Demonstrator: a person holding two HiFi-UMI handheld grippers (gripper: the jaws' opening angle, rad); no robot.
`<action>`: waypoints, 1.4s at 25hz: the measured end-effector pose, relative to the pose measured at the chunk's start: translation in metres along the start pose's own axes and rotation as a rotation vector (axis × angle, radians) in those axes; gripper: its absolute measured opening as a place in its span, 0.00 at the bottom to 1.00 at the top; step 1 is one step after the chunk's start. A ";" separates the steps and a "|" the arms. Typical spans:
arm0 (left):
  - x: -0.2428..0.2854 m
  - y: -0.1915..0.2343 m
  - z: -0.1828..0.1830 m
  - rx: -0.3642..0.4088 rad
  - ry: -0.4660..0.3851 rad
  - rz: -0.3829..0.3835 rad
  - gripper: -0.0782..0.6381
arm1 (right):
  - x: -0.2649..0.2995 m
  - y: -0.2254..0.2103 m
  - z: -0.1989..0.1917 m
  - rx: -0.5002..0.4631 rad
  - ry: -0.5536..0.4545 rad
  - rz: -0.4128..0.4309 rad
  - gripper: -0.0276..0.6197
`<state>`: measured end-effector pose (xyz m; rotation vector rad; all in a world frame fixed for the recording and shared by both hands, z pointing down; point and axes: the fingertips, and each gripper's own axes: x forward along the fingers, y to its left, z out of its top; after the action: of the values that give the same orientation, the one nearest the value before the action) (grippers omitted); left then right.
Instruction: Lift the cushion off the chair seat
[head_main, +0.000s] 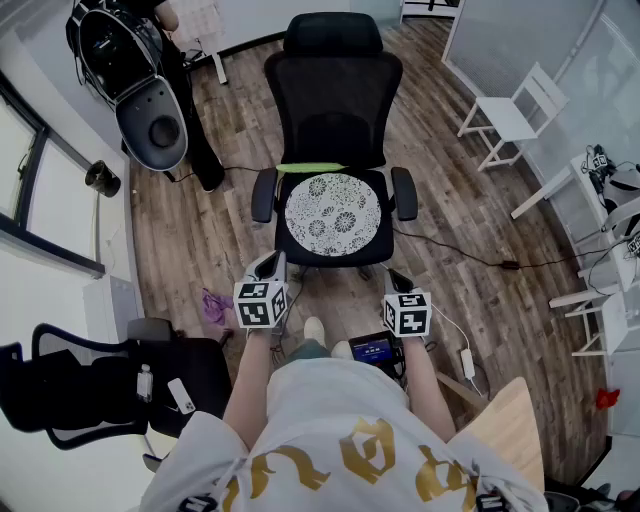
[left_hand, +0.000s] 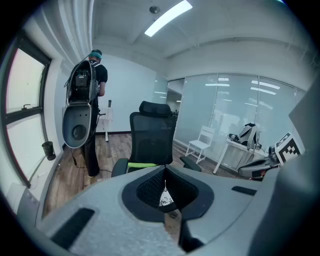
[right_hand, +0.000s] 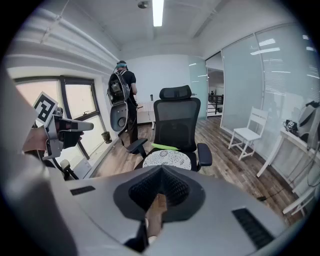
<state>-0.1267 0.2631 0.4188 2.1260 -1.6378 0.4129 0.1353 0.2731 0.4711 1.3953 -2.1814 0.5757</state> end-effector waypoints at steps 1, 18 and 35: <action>-0.001 0.001 -0.002 0.000 0.002 0.000 0.12 | 0.000 0.003 -0.001 -0.001 0.001 0.005 0.06; -0.018 -0.002 -0.010 0.037 0.038 0.017 0.12 | 0.003 0.015 0.006 0.092 -0.071 0.106 0.06; 0.081 0.034 0.006 0.007 0.107 -0.054 0.12 | 0.083 0.009 0.043 -0.036 0.014 0.102 0.06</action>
<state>-0.1383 0.1847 0.4569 2.1101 -1.5185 0.5066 0.0899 0.1922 0.4859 1.2633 -2.2510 0.5782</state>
